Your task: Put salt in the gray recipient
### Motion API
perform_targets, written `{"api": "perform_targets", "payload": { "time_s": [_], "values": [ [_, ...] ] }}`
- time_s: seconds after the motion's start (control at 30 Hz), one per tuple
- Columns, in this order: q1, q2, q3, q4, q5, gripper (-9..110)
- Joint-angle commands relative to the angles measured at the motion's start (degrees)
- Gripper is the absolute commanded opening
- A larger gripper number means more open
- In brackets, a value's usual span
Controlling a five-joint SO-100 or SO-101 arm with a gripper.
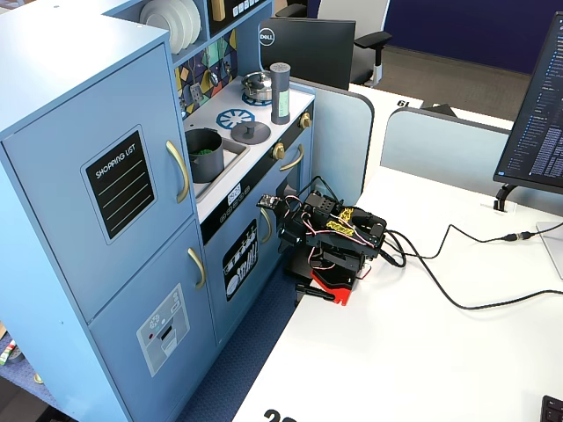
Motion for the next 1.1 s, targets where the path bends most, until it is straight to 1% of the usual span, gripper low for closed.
{"api": "perform_targets", "payload": {
  "time_s": [0.0,0.37,0.43,0.53,0.6,0.67,0.77,0.83,0.9,1.0,1.07],
  "values": [
    [0.2,0.4,-0.1,0.3,-0.4,0],
    [0.6,0.4,-0.2,0.3,-0.8,0],
    [3.4,0.4,-1.0,-1.1,-3.5,0],
    [9.1,-3.2,-7.2,-2.6,-3.0,0],
    [15.3,-6.1,-14.3,-2.6,0.2,0],
    [22.8,-9.5,-22.0,-3.8,0.4,0],
    [34.8,-15.2,-31.3,-12.7,-2.8,0],
    [40.4,-19.8,-36.3,-21.9,-5.1,0],
    [44.6,-23.6,-39.4,-33.3,-4.3,1],
    [47.8,-27.7,-39.8,-52.5,-0.8,10],
    [48.6,-30.7,-40.1,-62.2,0.0,16]
  ]
}}
